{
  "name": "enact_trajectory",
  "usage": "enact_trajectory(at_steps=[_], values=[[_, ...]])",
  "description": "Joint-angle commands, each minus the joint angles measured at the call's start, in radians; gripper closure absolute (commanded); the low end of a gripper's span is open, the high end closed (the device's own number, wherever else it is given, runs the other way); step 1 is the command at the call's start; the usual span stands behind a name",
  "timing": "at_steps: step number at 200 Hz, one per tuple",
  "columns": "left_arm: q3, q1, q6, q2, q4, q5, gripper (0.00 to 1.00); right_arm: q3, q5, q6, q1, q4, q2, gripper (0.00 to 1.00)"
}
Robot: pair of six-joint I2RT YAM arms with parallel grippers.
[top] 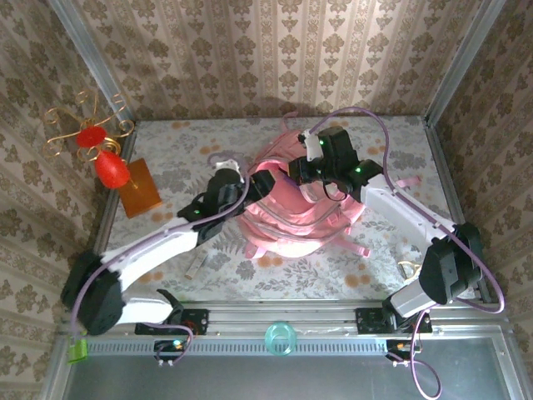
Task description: Pack the student bag
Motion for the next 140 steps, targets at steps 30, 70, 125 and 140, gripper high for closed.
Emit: enact_trajectory(at_steps=[30,70,125,140], values=[[-0.049,0.155,0.344,-0.196,-0.807,-0.136,0.34,0.006,0.016,-0.034,0.004,0.116,-0.023,1.00],[-0.135,0.196,0.347,-0.167,-0.909,-0.150,0.22,-0.002,-0.002,-0.034,-0.001,0.148,0.000,1.00],[-0.236,0.219,0.327,-0.059,-0.818,-0.057,0.00,-0.042,-0.030,-0.020,-0.024,0.187,-0.008,1.00],[-0.242,0.223,0.335,-0.029,-0.816,-0.027,0.00,-0.052,-0.037,-0.013,-0.031,0.194,-0.008,1.00]])
